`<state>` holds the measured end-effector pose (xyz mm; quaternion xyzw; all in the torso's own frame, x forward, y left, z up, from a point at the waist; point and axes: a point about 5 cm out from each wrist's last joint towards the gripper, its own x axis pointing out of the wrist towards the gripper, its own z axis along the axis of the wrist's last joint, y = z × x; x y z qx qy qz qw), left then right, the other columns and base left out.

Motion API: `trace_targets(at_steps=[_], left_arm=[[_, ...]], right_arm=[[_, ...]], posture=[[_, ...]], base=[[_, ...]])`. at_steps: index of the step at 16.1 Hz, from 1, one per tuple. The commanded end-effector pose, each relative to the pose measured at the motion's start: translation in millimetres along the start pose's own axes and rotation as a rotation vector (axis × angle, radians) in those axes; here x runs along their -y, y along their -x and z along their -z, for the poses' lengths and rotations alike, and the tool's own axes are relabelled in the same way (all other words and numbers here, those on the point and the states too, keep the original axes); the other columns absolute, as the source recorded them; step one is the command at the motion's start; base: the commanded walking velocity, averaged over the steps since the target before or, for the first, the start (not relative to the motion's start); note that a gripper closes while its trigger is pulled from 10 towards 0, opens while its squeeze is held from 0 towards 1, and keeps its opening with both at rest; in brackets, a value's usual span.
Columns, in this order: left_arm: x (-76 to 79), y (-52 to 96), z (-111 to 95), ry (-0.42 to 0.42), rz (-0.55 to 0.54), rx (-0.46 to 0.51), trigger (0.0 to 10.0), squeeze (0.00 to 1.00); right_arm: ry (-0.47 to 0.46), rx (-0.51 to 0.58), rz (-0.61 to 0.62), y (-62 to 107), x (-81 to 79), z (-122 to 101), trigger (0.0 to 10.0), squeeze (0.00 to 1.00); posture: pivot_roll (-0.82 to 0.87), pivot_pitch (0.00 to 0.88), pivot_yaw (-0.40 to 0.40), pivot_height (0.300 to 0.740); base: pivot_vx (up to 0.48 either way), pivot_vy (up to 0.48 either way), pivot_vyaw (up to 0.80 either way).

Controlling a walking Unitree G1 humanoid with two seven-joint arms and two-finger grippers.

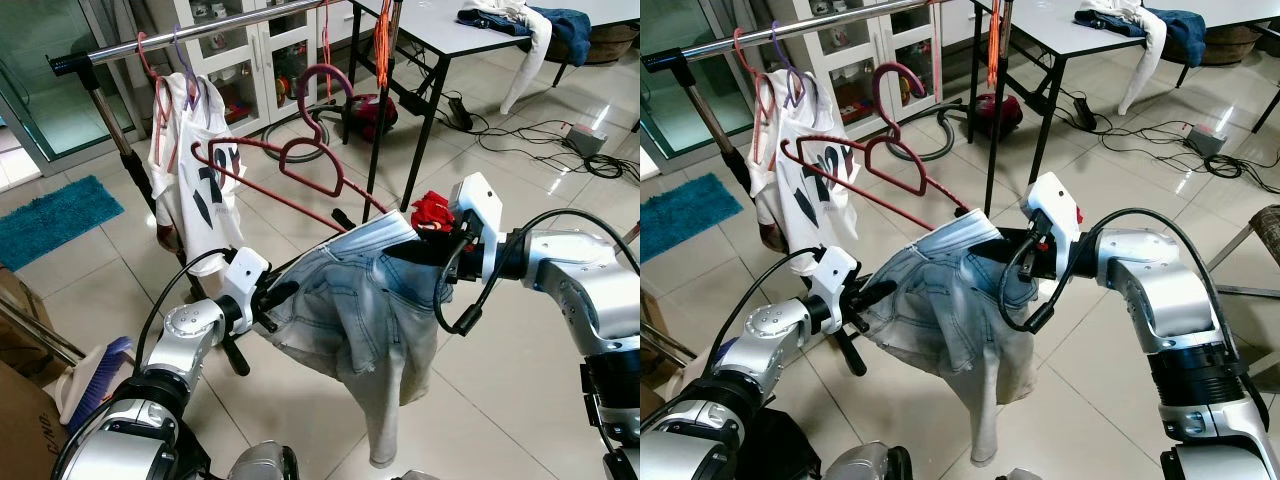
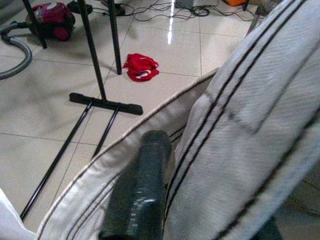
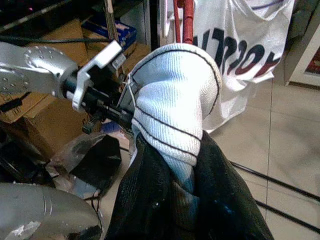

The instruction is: Hang hanger

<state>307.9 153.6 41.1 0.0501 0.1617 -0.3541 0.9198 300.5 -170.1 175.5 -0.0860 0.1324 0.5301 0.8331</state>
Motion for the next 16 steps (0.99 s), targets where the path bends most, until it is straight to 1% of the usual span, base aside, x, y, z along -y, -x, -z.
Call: trace_targets(at_steps=[1,3,6,8,9,11,12,13,14,16], left_arm=[[-0.2,1.7,2,-0.01,0.008,-0.007,0.0,0.0],[-2.9,2.6,-2,-0.022,0.01,0.004,0.0,0.0],[-5.1,5.4,-1,-0.033,0.014,-0.004,0.0,0.0],[-5.9,7.8,-1,-0.068,0.031,-0.013,0.0,0.0],[-6.6,8.6,-2,-0.083,0.033,-0.017,0.0,0.0],[-11.1,13.1,-4,-0.161,0.041,-0.046,0.0,0.0],[-11.8,14.0,-4,-0.18,0.045,-0.052,0.0,0.0],[-13.1,16.2,-5,-0.232,0.063,-0.073,0.0,0.0],[-14.0,17.7,-6,-0.264,0.074,-0.086,0.0,0.0],[-14.5,18.4,-7,-0.289,0.083,-0.096,0.0,0.0]], right_arm=[[0.027,0.021,0.01,2.0,1.5,-4,10.0,0.0],[0.03,-0.022,0.026,2.4,3.2,5,10.0,0.0],[0.023,-0.058,0.032,2.9,2.9,14,10.0,0.0],[0.037,-0.128,0.034,3.3,2.8,28,10.0,0.0],[0.043,-0.144,0.03,3.9,2.1,30,10.0,0.0],[0.08,-0.226,0.011,8.8,-0.1,40,10.0,0.0],[0.082,-0.236,0.007,10.3,-0.5,41,10.0,0.0],[0.096,-0.265,0.005,13.9,0.5,43,10.0,0.0],[0.109,-0.29,0.003,16.6,1.6,44,10.0,0.0],[0.128,-0.323,-0.003,19.5,1.9,47,10.0,0.0]], posture=[[-0.07,0.0,0.055,0.74],[-0.07,0.0,0.056,0.74],[-0.07,0.0,0.059,0.74],[-0.07,0.0,0.059,0.74],[-0.07,0.0,0.06,0.74],[-0.07,0.0,0.06,0.74],[-0.06,0.0,0.062,0.74],[-0.06,0.0,0.062,0.74],[-0.06,0.0,0.062,0.74],[-0.07,0.0,0.06,0.74]], base=[[0.0,0.0,0.0],[0.0,0.0,0.0],[0.0,0.0,0.0],[0.0,0.0,0.0],[0.0,0.0,0.0],[0.0,0.0,0.0],[0.0,0.0,0.0],[0.0,0.0,0.0],[0.0,0.0,0.0],[0.0,0.0,0.0]])
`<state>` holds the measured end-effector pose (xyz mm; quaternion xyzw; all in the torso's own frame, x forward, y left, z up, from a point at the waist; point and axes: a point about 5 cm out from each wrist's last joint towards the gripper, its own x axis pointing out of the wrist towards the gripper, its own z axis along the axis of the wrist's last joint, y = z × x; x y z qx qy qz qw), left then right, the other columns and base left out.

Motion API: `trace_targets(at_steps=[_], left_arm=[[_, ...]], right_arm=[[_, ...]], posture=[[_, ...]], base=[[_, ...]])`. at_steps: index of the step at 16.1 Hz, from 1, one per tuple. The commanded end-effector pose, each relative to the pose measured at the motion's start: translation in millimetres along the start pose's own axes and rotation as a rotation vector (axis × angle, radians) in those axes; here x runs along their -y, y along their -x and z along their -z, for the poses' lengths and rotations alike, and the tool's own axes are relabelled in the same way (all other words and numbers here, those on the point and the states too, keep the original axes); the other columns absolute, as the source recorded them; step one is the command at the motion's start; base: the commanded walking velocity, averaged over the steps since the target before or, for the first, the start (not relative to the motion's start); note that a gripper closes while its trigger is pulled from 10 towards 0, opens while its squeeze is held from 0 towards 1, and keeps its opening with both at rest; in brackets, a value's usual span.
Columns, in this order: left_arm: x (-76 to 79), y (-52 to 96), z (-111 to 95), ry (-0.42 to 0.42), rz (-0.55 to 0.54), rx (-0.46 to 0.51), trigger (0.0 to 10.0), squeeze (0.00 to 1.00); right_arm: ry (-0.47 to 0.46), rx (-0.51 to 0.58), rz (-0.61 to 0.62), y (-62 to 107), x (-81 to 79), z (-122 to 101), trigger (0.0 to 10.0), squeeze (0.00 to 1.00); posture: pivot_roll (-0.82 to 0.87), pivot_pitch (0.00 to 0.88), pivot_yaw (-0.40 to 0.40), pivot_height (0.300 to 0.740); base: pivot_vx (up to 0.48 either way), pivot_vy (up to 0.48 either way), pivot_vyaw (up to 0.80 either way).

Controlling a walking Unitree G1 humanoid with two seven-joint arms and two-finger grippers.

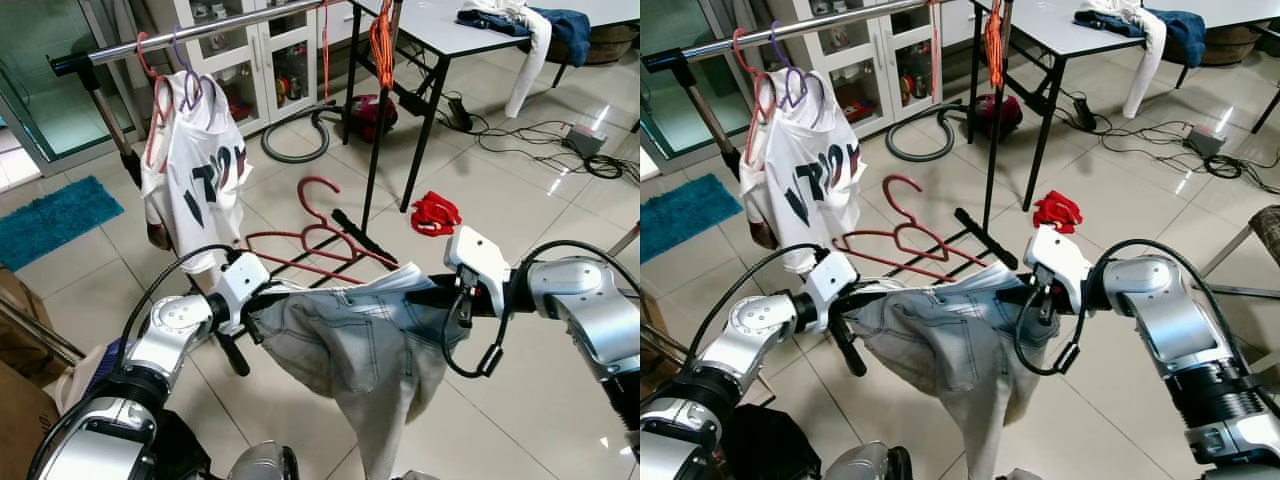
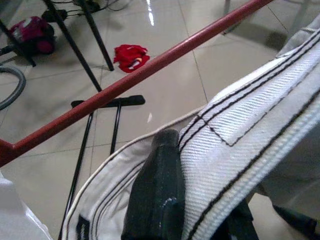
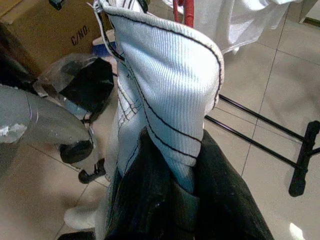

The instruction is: Hang hanger

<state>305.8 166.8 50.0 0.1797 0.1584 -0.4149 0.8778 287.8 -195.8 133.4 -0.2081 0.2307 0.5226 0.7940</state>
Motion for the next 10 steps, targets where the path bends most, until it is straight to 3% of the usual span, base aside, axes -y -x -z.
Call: trace_targets(at_steps=[1,6,10], left_arm=[[-6.1,6.8,0,-0.03,-0.016,-0.011,0.0,0.0],[-3.3,15.9,15,-0.06,0.02,-0.1,0.0,0.0],[-6.0,20.7,14,-0.099,0.048,-0.119,0.0,0.0]], right_arm=[[0.042,-0.051,0.017,7.2,2.9,3,10.0,0.0],[0.1,-0.202,0.038,26.0,8.5,24,10.0,0.0],[0.12,-0.248,-0.022,24.1,-2.1,35,10.0,0.0]], posture=[[-0.06,0.0,0.059,0.74],[-0.07,0.0,0.061,0.74],[-0.07,0.0,0.061,0.74]], base=[[0.0,0.0,0.0],[0.0,0.0,0.0],[0.0,0.0,0.0]])
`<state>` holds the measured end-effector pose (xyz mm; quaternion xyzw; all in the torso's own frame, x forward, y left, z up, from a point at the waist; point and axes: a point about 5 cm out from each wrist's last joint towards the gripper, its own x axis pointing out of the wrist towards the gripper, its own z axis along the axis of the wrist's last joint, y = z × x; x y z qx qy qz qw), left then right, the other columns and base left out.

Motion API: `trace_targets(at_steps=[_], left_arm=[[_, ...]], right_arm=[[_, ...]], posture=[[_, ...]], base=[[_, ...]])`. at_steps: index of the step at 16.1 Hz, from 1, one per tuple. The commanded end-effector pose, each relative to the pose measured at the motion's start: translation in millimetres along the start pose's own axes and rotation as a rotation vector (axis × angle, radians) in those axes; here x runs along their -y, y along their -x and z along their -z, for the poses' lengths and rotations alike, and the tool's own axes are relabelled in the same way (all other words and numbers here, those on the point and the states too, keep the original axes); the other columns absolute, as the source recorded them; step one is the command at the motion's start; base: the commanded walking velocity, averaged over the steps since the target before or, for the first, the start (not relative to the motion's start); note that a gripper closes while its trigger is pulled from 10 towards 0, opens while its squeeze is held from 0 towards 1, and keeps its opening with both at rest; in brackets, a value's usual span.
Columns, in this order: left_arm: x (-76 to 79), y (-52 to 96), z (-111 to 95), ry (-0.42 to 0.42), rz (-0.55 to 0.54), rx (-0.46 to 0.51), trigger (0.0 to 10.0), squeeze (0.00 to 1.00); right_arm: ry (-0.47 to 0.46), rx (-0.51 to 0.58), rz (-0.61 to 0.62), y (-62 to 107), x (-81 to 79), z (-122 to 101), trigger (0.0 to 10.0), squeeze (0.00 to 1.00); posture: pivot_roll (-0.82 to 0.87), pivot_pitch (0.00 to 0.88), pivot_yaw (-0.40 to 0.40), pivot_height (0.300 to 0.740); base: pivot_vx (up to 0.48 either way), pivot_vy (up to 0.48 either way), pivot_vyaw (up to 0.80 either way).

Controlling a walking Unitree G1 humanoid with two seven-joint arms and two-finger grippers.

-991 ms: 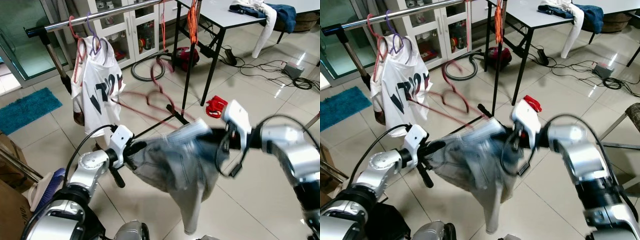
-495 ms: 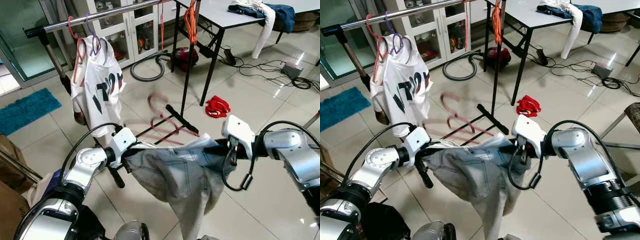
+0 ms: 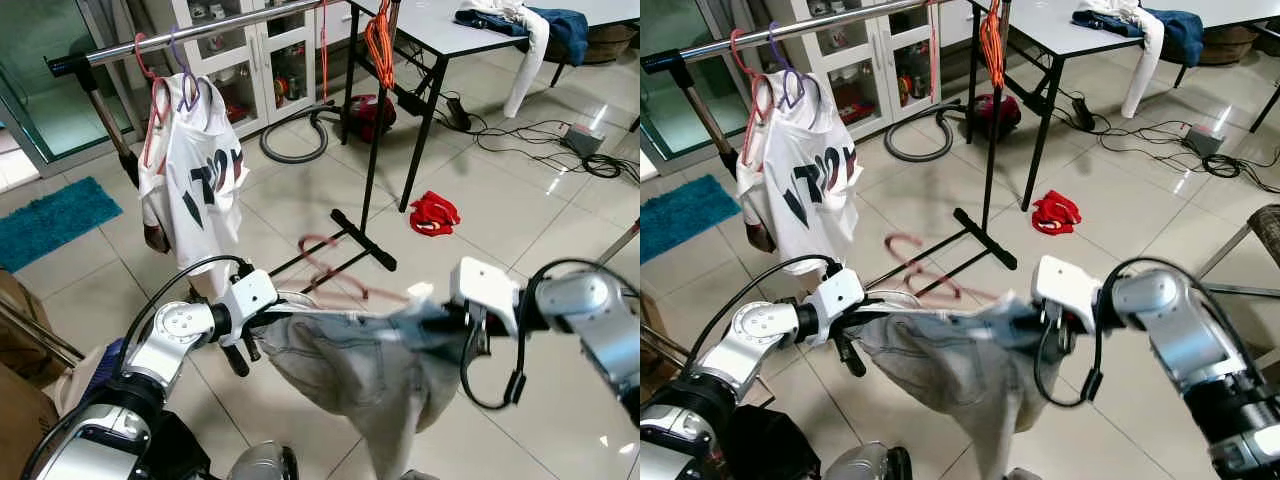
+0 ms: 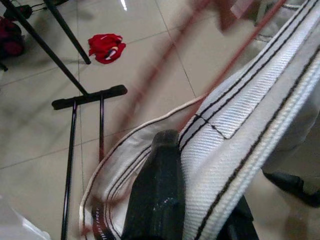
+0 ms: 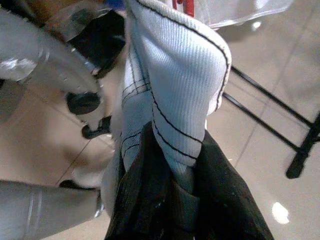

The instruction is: Hang hanger

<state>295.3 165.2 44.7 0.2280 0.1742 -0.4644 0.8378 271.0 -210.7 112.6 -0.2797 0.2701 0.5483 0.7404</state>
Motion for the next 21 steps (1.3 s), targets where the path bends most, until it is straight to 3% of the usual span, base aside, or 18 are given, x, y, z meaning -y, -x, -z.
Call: trace_targets(at_steps=[1,3,5,8,12,16,21], left_arm=[[-13.7,19.6,12,0.0,-0.057,-0.066,0.0,0.0],[-12.9,23.3,17,0.002,-0.053,-0.092,0.0,0.0],[-14.4,27.1,26,-0.005,-0.096,-0.134,0.0,0.0],[-44.3,35.9,7,-0.107,-0.268,-0.122,0.0,0.0],[-66.7,50.2,-8,-0.214,-0.346,-0.137,0.0,0.0],[-67.6,47.6,-26,-0.245,-0.3,-0.071,0.0,0.0],[-49.2,45.6,-14,-0.187,-0.15,-0.085,0.0,0.0]], right_arm=[[0.006,-0.103,0.051,19.4,6.9,11,10.0,0.0],[-0.008,-0.078,0.041,28.9,6.9,11,10.0,0.0],[-0.089,0.064,0.046,46.4,13.1,-5,10.0,0.0],[-0.106,0.104,0.044,48.7,13.7,-9,10.0,0.0],[-0.126,0.083,0.026,47.7,7.6,-3,10.0,0.0],[-0.141,0.028,0.019,33.8,1.5,8,10.0,0.0],[-0.166,-0.031,0.027,23.8,-3.7,24,10.0,0.0]], posture=[[-0.06,0.0,0.062,0.74],[-0.06,0.0,0.062,0.74],[-0.07,0.0,0.062,0.74],[-0.07,0.0,0.063,0.74],[-0.07,0.0,0.064,0.74],[-0.07,0.0,0.067,0.74],[-0.07,0.0,0.07,0.74]], base=[[0.0,0.0,0.0],[0.0,0.0,0.0],[0.0,0.0,0.0],[0.0,0.0,0.0],[0.0,0.0,0.0],[0.0,0.0,0.0],[0.0,0.0,0.0]])
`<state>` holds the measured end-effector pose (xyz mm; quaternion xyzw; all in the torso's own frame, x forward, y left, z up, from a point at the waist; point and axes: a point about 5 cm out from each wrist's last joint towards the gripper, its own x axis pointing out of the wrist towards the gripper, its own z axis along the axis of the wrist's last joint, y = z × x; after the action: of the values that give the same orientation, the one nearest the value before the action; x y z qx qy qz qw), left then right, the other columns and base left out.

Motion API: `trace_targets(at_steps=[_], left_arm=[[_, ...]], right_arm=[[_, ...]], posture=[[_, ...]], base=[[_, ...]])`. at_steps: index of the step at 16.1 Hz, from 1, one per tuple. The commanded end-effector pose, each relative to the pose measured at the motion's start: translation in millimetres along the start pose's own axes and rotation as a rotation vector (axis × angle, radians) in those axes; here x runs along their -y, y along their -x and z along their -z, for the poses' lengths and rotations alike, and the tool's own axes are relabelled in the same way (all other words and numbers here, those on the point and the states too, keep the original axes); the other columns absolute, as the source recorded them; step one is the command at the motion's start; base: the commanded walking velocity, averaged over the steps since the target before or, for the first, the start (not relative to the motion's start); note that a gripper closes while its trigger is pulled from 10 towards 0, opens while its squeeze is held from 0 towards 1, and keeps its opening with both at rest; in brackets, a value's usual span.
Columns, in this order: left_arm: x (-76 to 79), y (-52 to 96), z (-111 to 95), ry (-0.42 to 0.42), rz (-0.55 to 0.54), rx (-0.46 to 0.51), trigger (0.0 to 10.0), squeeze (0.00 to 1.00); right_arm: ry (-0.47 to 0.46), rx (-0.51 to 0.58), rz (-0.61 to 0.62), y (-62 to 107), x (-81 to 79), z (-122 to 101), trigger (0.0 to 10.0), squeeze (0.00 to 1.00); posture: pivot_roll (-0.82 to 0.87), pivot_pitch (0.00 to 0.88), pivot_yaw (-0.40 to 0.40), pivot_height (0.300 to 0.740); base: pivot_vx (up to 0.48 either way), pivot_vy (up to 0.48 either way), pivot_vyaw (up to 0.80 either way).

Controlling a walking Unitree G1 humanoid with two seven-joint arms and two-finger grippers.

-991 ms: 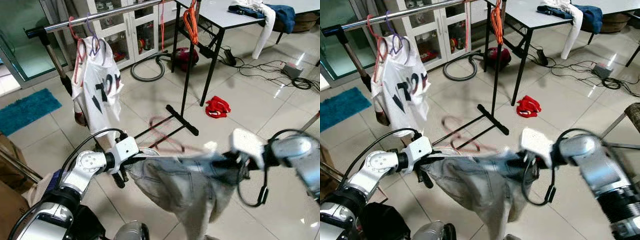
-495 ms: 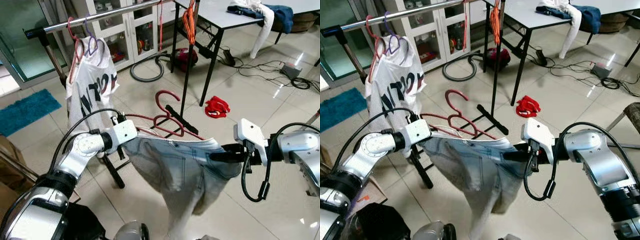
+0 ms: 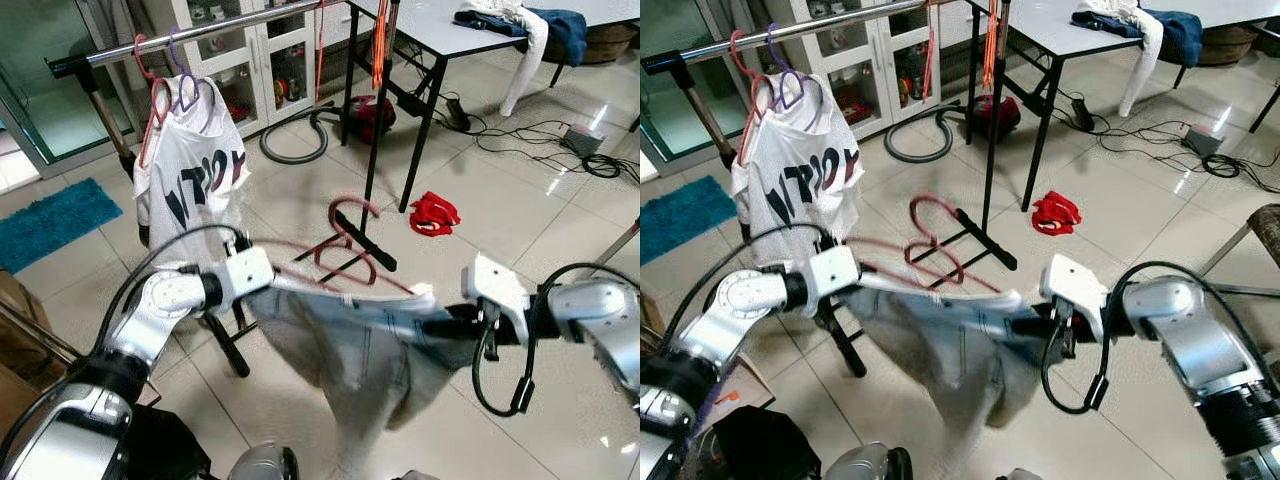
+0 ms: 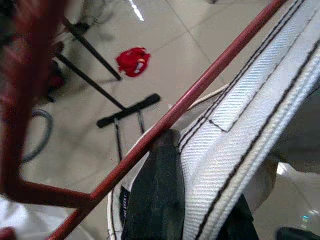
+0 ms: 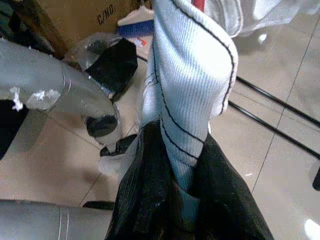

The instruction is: Hang hanger

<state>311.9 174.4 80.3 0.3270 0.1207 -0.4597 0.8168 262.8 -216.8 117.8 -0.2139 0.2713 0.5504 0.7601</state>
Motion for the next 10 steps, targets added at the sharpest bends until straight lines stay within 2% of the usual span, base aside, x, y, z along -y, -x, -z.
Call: trace_targets(at_steps=[1,2,4,6,10], left_arm=[[-17.6,29.4,20,0.044,-0.066,-0.096,0.0,0.0],[-15.0,30.6,22,0.048,-0.046,-0.108,0.0,0.0],[-10.1,31.2,25,0.061,-0.007,-0.119,0.0,0.0],[-6.4,27.6,22,0.074,0.013,-0.097,0.0,0.0],[-8.1,27.8,17,0.078,0.008,-0.08,0.0,0.0]], right_arm=[[-0.053,-0.125,0.061,17.3,5.1,23,10.0,0.0],[-0.048,-0.142,0.077,18.9,6.9,26,10.0,0.0],[0.038,-0.188,0.197,21.7,21.3,29,10.0,0.0],[0.105,-0.168,0.266,16.9,29.4,22,10.0,0.0],[0.11,-0.207,0.127,12.5,13.9,29,10.0,0.0]], posture=[[-0.07,0.0,0.071,0.74],[-0.07,0.0,0.071,0.74],[-0.07,0.0,0.067,0.74],[-0.07,0.0,0.065,0.74],[-0.07,0.0,0.062,0.74]], base=[[0.0,0.0,0.0],[0.0,0.0,0.0],[0.0,0.0,0.0],[0.0,0.0,0.0],[0.0,0.0,0.0]])
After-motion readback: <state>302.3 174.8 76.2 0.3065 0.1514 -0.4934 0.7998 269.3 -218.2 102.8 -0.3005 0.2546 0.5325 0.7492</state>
